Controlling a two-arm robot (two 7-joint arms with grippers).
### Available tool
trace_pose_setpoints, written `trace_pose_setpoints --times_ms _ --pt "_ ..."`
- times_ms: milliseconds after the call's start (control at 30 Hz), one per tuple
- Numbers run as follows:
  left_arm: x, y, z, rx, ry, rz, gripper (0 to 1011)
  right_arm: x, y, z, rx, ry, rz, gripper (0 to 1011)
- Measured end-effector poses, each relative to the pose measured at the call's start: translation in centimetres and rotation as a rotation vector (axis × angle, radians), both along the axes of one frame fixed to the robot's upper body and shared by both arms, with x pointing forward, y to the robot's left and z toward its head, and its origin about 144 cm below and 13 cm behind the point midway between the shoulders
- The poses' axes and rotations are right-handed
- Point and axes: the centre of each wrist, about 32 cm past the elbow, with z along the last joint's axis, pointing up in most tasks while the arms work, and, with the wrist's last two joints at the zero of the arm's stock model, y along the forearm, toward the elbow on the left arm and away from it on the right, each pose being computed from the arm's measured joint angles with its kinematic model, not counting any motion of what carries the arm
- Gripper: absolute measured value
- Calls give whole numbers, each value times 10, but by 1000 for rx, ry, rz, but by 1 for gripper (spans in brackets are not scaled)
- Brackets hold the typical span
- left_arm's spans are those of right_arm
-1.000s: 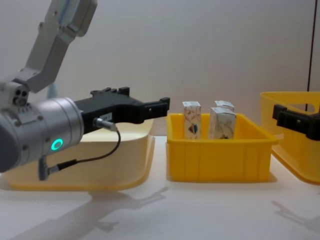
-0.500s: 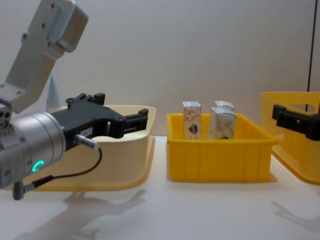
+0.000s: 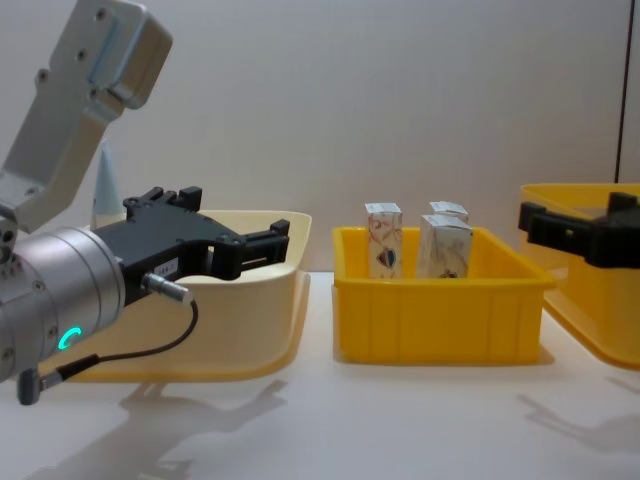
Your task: Bimanual collaborative sorting of washing and personal care products
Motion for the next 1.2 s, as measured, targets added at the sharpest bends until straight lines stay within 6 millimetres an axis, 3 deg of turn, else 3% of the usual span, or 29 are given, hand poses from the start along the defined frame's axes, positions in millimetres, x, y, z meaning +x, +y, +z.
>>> trace_pose_setpoints --times_ms 1200 --pt "0 0 0 0 1 1 1003 86 39 10 -22 84 5 1001"
